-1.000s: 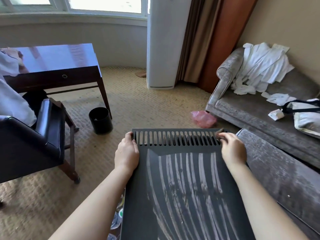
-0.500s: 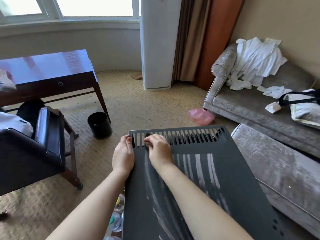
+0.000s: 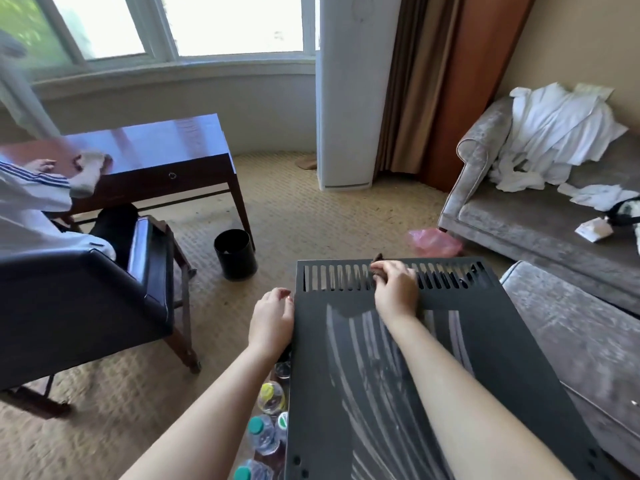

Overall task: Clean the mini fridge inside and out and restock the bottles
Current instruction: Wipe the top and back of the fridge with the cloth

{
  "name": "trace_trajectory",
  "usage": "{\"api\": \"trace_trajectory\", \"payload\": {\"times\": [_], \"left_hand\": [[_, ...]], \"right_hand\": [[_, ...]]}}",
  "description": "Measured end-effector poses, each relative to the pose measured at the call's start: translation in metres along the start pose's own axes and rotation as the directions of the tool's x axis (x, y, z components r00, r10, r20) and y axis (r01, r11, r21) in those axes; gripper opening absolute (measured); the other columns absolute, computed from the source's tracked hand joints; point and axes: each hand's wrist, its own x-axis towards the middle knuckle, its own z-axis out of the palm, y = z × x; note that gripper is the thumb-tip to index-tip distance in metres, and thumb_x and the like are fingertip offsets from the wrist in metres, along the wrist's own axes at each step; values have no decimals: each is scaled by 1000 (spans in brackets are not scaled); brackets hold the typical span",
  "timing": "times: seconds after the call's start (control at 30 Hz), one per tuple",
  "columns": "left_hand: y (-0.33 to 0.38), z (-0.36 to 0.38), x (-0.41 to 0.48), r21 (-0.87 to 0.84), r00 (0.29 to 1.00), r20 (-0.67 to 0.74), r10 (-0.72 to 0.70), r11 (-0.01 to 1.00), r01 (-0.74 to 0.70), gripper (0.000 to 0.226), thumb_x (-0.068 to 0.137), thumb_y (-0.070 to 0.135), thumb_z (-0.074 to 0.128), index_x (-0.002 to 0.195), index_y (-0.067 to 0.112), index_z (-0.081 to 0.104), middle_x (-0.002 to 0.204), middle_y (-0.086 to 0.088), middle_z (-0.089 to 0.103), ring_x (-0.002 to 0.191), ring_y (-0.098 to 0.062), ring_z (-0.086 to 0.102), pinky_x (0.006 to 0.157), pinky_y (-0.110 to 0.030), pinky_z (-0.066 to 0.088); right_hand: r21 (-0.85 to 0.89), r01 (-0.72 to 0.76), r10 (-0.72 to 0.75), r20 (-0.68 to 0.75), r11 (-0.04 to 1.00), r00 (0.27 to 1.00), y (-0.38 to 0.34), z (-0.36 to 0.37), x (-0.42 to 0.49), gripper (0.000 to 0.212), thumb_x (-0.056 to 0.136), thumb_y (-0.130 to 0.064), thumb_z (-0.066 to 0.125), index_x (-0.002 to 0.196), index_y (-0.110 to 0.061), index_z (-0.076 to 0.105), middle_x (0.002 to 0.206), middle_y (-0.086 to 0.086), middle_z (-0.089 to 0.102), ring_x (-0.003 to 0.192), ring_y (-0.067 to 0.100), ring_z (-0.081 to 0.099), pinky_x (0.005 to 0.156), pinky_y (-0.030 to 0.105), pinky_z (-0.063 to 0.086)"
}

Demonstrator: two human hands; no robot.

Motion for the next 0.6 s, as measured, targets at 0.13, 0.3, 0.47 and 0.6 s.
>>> {"api": "trace_trajectory", "payload": {"times": [0.13, 0.3, 0.47, 0.6], "left_hand": [[-5, -1, -9, -35, 998, -29, -64, 997, 63, 28, 99, 15, 39, 117, 8, 60, 118, -9, 61, 115, -23, 52, 95, -31, 37], [-17, -8, -7, -129, 979, -81, -187, 976, 176, 27, 100, 15, 36, 108, 5, 61, 111, -15, 65, 105, -31, 57, 86, -35, 41], [-27, -11, -13, -162, 976, -62, -208, 967, 196, 25, 99, 19, 43, 112, 9, 61, 113, -9, 64, 105, -26, 57, 87, -32, 41], [-24, -14, -25, -138, 997, -51, -50, 990, 42, 22, 95, 13, 47, 110, 19, 62, 109, 4, 61, 97, -12, 55, 84, -24, 40]], "right_hand": [[54, 138, -145, 166, 989, 975, -53, 27, -35, 21, 88, -4, 60, 100, -16, 72, 107, 2, 68, 103, 26, 51, 87, 26, 37], [192, 385, -429, 342, 903, 836, -96, 45, -97, 25, 88, -11, 56, 107, -17, 71, 110, 0, 67, 105, 24, 50, 91, 31, 41], [81, 405, -410, 286, 911, 866, -45, 15, -61, 31, 85, 0, 59, 103, -21, 72, 109, -2, 67, 106, 21, 52, 89, 21, 37], [-204, 69, -65, 27, 977, 998, 37, -45, -12, 34, 83, 7, 59, 107, -15, 69, 116, 6, 64, 106, 29, 50, 92, 31, 38]]}}
